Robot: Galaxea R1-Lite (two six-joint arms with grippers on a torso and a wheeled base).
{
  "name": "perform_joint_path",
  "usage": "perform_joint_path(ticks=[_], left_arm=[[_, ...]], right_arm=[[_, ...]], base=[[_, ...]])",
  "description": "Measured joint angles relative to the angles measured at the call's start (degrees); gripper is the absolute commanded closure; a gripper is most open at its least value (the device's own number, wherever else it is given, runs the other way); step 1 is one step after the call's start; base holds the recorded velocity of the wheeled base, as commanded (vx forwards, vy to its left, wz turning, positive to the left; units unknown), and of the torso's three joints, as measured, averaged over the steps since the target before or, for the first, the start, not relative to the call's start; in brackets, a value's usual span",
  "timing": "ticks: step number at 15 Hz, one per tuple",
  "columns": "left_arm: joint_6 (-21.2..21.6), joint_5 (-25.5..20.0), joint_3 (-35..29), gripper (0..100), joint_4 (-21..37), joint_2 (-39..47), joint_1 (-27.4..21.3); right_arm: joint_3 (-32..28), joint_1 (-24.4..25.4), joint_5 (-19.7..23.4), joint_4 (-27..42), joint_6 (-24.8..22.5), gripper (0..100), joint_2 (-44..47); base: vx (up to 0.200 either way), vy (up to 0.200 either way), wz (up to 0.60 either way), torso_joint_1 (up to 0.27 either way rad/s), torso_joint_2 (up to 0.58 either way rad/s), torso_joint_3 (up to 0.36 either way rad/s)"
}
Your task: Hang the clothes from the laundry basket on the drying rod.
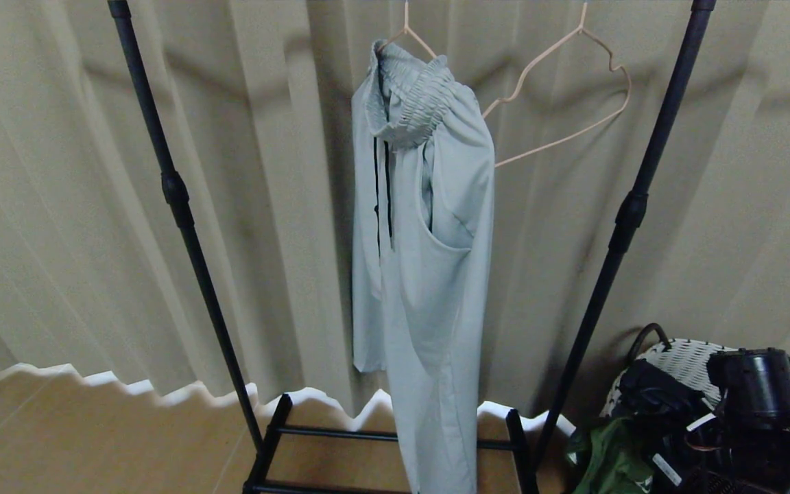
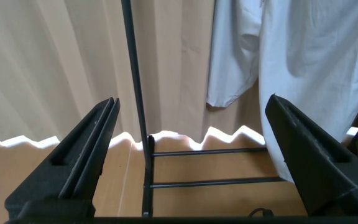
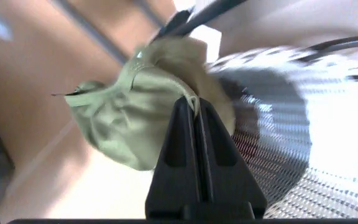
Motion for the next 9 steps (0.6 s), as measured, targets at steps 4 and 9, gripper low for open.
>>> perform_joint_path(ticks=[4,9], left_arm=[[0.0,0.0,0.0,0,0.0,0.0,0.0],[0.1,0.0,0.0,0,0.0,0.0,0.0]], right_arm=[[-0.6,0.0,6.5,0.0,8.4,100,-12.5],[-4.9,1.0,12.4,0.0,13.9,100,-22.6]], base=[[0.000,0.000,0.00,0.000,0.00,0.000],[-0.120,0.000,0.00,0.000,0.00,0.000]])
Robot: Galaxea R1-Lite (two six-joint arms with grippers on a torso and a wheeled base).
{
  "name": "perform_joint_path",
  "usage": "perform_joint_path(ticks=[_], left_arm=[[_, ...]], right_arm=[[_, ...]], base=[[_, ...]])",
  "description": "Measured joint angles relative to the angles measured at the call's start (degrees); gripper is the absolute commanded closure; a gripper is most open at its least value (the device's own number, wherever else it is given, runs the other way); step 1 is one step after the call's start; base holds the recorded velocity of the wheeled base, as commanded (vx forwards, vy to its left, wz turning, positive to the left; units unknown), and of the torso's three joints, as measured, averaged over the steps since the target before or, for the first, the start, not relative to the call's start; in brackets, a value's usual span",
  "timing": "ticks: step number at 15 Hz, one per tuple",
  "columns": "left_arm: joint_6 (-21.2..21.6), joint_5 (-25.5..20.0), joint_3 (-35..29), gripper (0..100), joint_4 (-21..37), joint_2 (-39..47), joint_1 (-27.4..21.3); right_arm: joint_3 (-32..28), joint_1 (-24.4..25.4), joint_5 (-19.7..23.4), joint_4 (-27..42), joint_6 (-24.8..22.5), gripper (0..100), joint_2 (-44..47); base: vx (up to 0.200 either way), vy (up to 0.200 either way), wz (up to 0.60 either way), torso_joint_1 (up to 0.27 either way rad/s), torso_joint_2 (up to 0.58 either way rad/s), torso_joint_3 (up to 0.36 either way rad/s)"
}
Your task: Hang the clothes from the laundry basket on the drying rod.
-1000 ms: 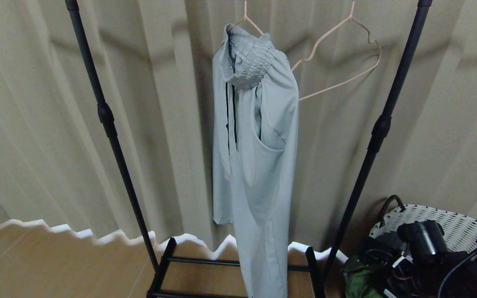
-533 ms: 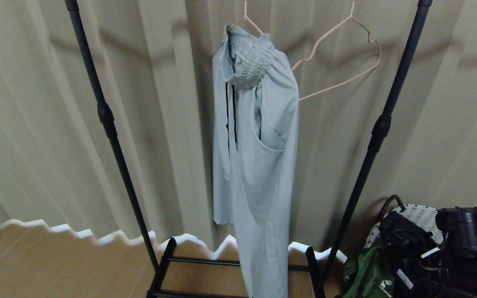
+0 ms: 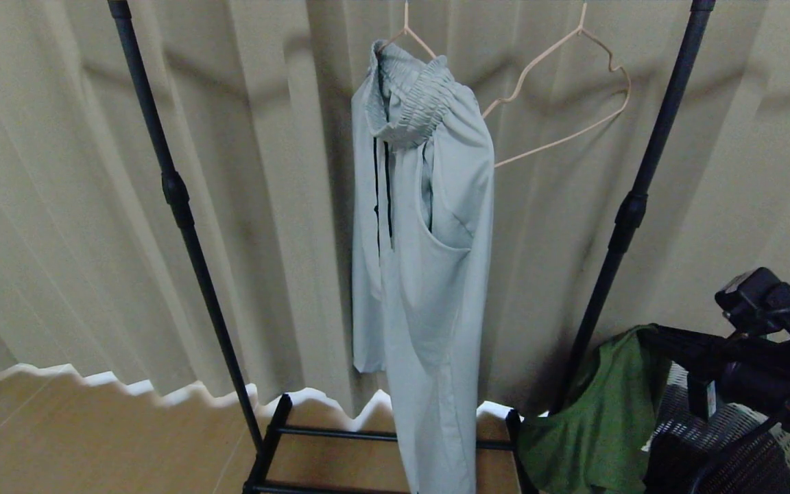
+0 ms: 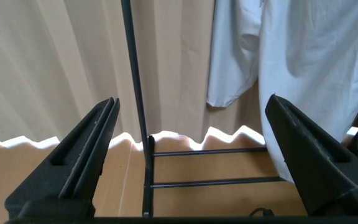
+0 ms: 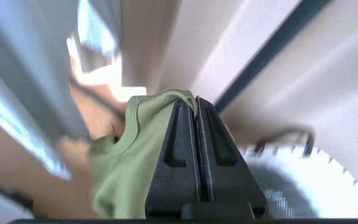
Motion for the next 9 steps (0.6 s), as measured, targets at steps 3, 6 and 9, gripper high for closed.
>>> perform_joint_path(ticks=[3,6,9], left_arm=[[0.0,0.0,0.0,0,0.0,0.0,0.0],[0.1,-0.1,0.0,0,0.0,0.0,0.0],[0.2,-0.2,0.0,0,0.0,0.0,0.0]], right_arm=[[-2.2,2.1,0.8,0.0,0.4,100,-1.7],[-3.0,4.6,0.8,0.0,0.7,100,-2.1],[-3.7,6.3,0.8,0.0,1.0,100,-2.0]], base=[[-0.200,0.000,0.00,0.004,0.01,-0.001],[-0.200,0.000,0.00,0.001,0.00,0.004],[-0.200,0.000,0.00,0.002,0.00,0.001]])
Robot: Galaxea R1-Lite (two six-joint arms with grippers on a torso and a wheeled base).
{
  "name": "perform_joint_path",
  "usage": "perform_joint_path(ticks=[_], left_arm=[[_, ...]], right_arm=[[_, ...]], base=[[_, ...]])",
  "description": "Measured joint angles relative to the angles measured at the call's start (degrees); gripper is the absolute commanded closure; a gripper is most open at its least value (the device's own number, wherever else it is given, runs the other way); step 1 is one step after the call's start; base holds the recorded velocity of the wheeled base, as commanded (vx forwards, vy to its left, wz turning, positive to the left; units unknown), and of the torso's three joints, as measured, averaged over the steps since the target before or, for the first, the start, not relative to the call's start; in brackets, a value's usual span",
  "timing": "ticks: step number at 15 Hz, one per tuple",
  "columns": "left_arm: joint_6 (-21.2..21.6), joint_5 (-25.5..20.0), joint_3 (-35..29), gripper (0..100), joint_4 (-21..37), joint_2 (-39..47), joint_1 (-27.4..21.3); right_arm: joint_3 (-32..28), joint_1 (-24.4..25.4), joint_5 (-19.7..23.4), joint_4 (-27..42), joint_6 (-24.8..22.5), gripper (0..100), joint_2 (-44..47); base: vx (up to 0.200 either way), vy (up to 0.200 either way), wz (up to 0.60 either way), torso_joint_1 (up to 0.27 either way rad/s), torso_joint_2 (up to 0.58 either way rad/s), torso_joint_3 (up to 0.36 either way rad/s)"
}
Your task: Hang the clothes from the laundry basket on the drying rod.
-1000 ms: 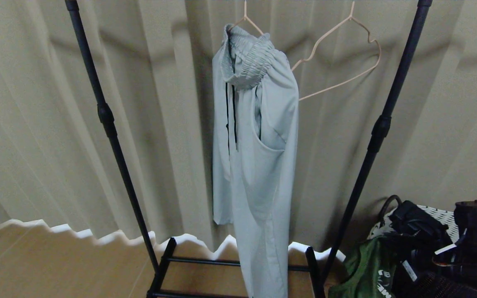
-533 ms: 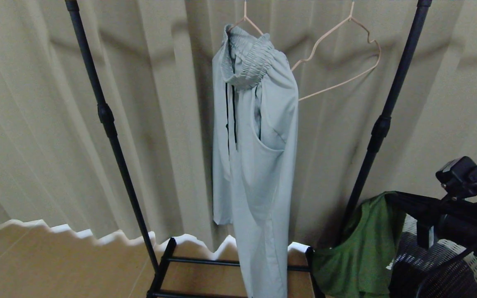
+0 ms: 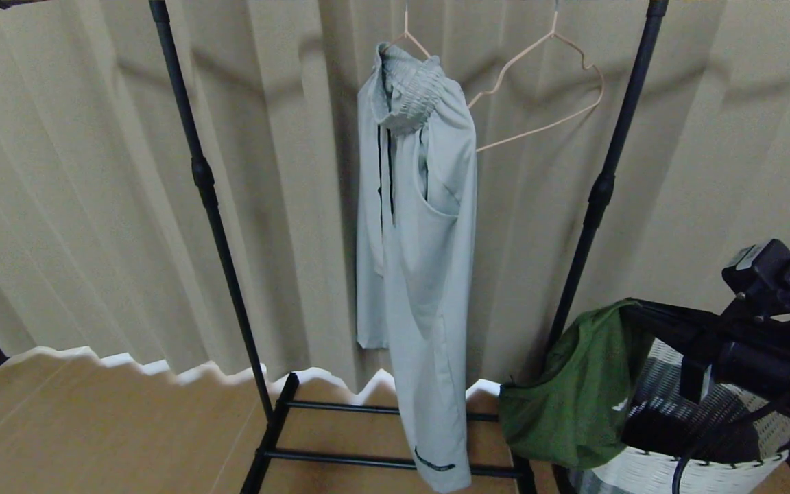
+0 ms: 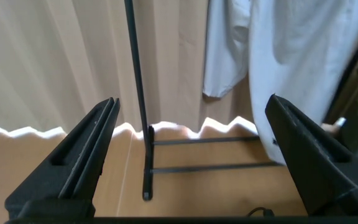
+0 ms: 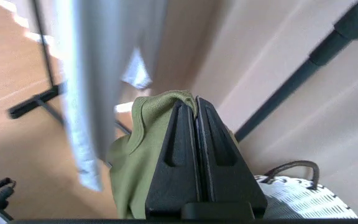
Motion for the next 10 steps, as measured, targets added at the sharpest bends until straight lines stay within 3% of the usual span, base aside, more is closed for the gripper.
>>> perform_joint_path(ticks=[5,10], left_arm=[[2.2,-0.4,0.0,0,0.1,0.0,0.0],[7.4,-5.3,0.0,0,-2.4,0.0,0.0]], right_arm=[[-1.7,1.9,0.0,-0.3,0.4,100,1.8],[-5.8,7.6,-0.1,-0.6,7.7,100,4.6]], base=[[0.000,0.000,0.00,0.000,0.00,0.000],[0.000,0.000,0.00,0.000,0.00,0.000]])
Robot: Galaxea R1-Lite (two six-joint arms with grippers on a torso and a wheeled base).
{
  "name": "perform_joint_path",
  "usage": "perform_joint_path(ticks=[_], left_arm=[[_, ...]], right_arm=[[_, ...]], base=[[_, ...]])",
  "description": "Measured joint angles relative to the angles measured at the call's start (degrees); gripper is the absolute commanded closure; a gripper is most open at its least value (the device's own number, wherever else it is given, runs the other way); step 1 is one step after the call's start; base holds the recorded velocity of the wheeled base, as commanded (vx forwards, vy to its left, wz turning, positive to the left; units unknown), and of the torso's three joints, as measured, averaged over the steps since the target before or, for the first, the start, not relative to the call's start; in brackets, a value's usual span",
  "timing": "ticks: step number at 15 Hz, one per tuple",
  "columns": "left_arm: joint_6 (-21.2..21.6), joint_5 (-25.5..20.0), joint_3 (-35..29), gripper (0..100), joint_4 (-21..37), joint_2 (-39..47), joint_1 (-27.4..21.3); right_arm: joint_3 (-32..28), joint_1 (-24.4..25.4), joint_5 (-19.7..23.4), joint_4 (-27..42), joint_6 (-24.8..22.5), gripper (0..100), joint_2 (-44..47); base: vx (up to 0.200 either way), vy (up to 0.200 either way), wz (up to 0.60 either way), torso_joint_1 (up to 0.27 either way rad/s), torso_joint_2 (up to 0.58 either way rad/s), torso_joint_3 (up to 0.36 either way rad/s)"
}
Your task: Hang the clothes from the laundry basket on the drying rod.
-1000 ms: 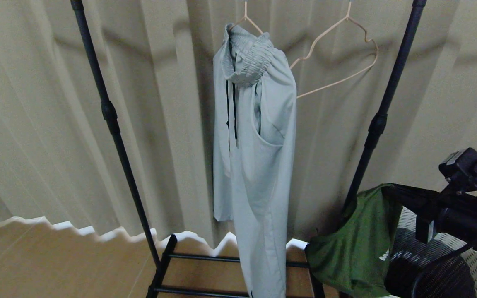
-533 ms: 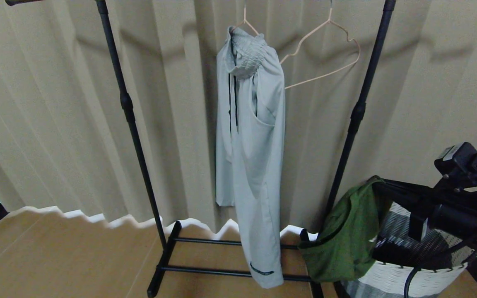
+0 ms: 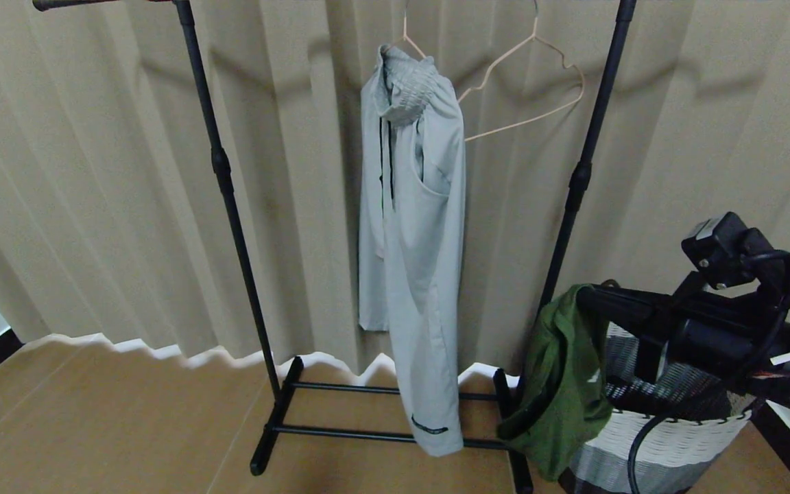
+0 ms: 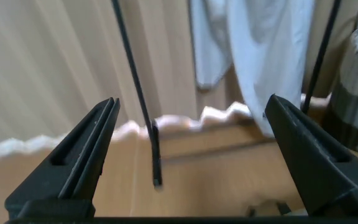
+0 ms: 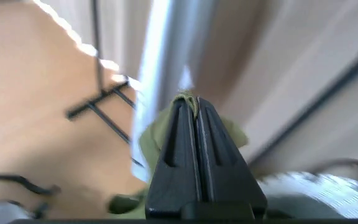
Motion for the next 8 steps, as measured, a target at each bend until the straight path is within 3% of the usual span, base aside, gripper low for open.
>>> perform_joint_path(ticks=[4,8], left_arm=[[-0.2,-9.8,-3.2,0,-1.0,0.6,-0.2],[-2.8,-10.7,-9.9,0,-1.8,8.0,-1.3]], right_arm=[[-4.2,2.1,0.1,-0.1,3.3,100,2.3],[-7.3,4.0,0.1,-0.1,5.9,100,3.3]], base=[[0.000,0.000,0.00,0.000,0.00,0.000],[0.000,0.000,0.00,0.000,0.00,0.000]])
